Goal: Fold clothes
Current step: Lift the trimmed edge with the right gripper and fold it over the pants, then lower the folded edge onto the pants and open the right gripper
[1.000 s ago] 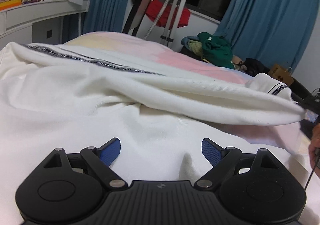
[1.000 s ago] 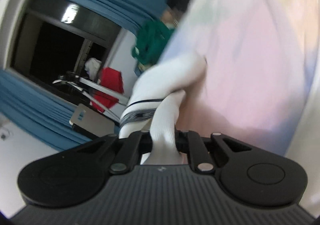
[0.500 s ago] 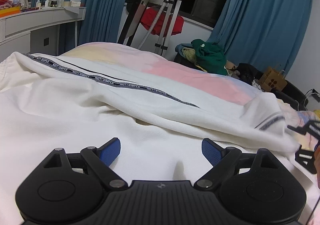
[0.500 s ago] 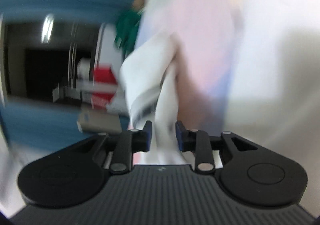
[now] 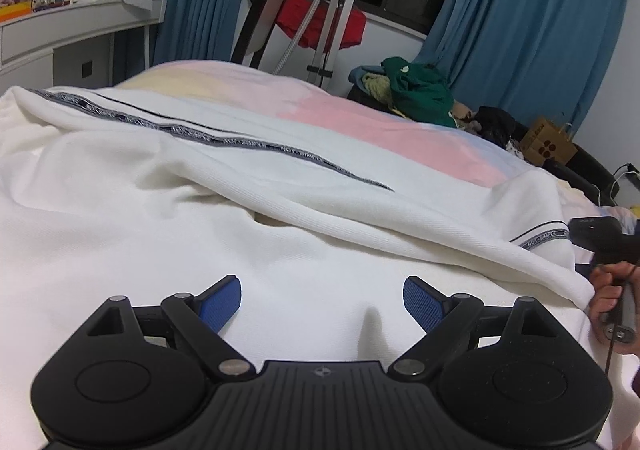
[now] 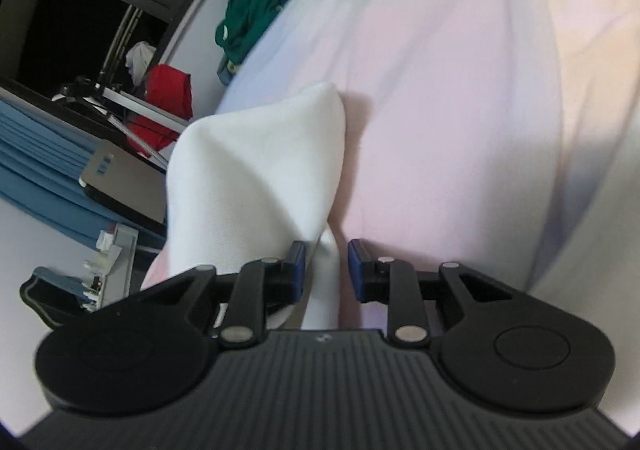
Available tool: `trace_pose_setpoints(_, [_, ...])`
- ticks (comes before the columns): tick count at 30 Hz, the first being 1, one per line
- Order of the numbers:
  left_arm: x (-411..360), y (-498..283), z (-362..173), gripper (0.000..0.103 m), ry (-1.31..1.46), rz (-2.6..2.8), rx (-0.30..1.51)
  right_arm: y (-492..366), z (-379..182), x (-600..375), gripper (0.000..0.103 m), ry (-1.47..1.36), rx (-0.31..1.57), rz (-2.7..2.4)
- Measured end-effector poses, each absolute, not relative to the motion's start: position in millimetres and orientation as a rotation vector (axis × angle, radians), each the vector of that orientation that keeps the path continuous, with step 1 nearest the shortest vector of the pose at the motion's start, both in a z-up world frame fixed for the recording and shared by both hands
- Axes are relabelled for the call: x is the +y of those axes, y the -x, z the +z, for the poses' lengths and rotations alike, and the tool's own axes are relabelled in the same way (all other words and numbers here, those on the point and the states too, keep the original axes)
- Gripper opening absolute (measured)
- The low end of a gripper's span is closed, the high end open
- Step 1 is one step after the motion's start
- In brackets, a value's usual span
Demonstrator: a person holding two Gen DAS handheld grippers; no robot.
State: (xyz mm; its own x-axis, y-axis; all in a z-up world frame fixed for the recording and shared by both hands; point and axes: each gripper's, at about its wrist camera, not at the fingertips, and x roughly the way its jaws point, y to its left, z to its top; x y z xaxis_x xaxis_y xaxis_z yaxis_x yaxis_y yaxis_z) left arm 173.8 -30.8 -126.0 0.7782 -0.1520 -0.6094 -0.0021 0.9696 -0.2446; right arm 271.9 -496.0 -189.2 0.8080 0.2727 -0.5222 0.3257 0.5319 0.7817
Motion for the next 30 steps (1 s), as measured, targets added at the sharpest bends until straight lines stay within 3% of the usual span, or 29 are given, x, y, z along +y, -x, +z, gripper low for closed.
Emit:
trace_pose_setpoints(2, [-34,-176,-129,0.090,0.235,-0.090,0.686,-279,-193,-499,0.022,-1.050,0.653,0.002])
trace_pose_setpoints(5, [-38,-176,-132,0.090,0.227,-0.101,0.695,-285,-178,-497,0.009,-1.019,0.600,0.029])
trace_pose_setpoints(11, [-41,-174,-133,0.090,0.210,-0.108,0.686,-268,-114,-505,0.006,-0.863,0.285,-0.057])
trace_pose_setpoints(15, [-42,-172,-131,0.090,0.218,-0.118,0.684,-227,-113,-529,0.006,-0.847,0.193,-0.257])
trace_pose_setpoints(19, [-44,-168,-128,0.090,0.206,-0.123,0.672,-198,-151,-552,0.006,-1.010,0.238,-0.363])
trace_pose_setpoints(30, [-38,-166,-121,0.090,0.144,-0.085,0.709,-180,-165,-543,0.007,-0.863,0.433,-0.499])
